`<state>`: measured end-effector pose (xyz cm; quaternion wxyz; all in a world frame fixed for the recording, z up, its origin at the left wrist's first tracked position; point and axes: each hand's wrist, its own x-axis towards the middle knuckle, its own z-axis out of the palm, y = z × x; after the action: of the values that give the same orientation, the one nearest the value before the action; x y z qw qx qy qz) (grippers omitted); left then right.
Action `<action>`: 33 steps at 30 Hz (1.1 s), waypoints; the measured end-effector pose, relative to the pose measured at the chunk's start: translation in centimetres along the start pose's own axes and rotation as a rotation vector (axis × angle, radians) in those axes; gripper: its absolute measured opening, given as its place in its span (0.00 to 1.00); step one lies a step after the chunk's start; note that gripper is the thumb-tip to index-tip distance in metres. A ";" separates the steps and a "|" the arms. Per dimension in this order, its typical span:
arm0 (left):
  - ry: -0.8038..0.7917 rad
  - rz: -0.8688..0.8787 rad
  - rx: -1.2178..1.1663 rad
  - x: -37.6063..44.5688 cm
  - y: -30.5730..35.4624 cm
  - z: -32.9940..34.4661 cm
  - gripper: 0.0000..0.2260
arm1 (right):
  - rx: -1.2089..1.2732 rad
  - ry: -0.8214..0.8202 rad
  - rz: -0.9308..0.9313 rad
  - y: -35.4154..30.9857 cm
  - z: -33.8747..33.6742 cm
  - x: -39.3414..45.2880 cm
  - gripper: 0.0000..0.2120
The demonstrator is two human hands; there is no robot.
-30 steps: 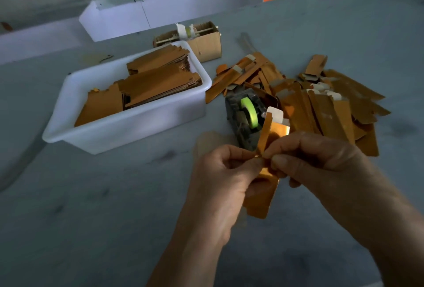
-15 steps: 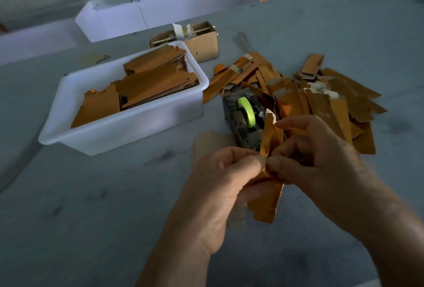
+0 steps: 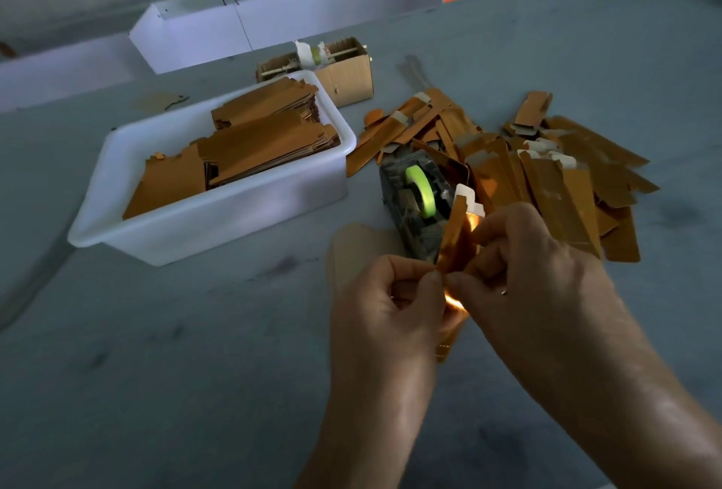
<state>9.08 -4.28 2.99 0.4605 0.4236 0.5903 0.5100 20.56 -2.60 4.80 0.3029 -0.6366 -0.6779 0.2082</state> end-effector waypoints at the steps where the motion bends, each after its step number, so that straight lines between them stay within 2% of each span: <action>1: 0.031 0.031 0.032 -0.1 -0.1 0.1 0.07 | -0.028 0.005 0.015 -0.1 0.0 0.1 0.16; 5: 0.086 0.126 0.054 -0.1 0.1 -0.4 0.06 | -0.110 0.043 -0.004 0.0 -0.2 0.0 0.26; 7: 0.062 0.146 0.070 0.0 0.2 -0.7 0.04 | 0.035 0.013 -0.013 0.4 -0.1 -0.1 0.26; 10: -0.004 0.073 0.036 0.0 0.6 -1.0 0.04 | 0.380 -0.094 0.042 0.6 0.2 0.1 0.19; 12: -0.029 0.009 -0.041 0.3 0.7 -1.1 0.03 | 0.518 -0.147 0.063 0.7 0.4 0.2 0.12; 16: -0.024 -0.053 -0.106 0.6 1.1 -1.4 0.03 | 0.543 -0.143 0.038 0.6 0.8 0.5 0.01; 19: -0.026 -0.033 -0.099 0.8 1.4 -1.7 0.03 | 0.532 -0.119 0.006 0.4 1.2 0.7 0.03; 21: -0.056 0.001 -0.063 1.0 1.6 -1.9 0.07 | 0.519 -0.099 0.000 0.2 1.4 0.8 0.05; 23: -0.036 0.057 0.057 1.3 1.3 -2.4 0.09 | 0.500 -0.044 -0.004 0.1 1.5 0.9 0.07; 26: 0.117 0.139 0.256 2.0 -0.1 -3.3 0.03 | 0.373 0.093 -0.018 0.1 1.1 1.6 0.13; 28: 0.218 0.177 0.522 2.6 -1.4 -4.0 0.05 | 0.252 0.207 -0.052 0.3 0.5 2.5 0.16; 29: 0.219 0.184 0.680 2.8 -1.8 -4.0 0.09 | 0.184 0.270 -0.080 0.6 0.1 3.2 0.14; 31: 0.102 0.143 0.941 3.1 -2.8 -3.8 0.19 | 0.047 0.361 -0.090 1.3 -0.5 5.1 0.09; 33: -0.004 0.113 1.101 3.1 -3.6 -3.2 0.23 | -0.087 0.366 -0.037 2.4 -0.7 7.0 0.08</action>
<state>5.23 -2.41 -0.75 0.1441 0.6340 0.7450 0.1492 22.73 4.49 4.76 0.3973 -0.6640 -0.6312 0.0538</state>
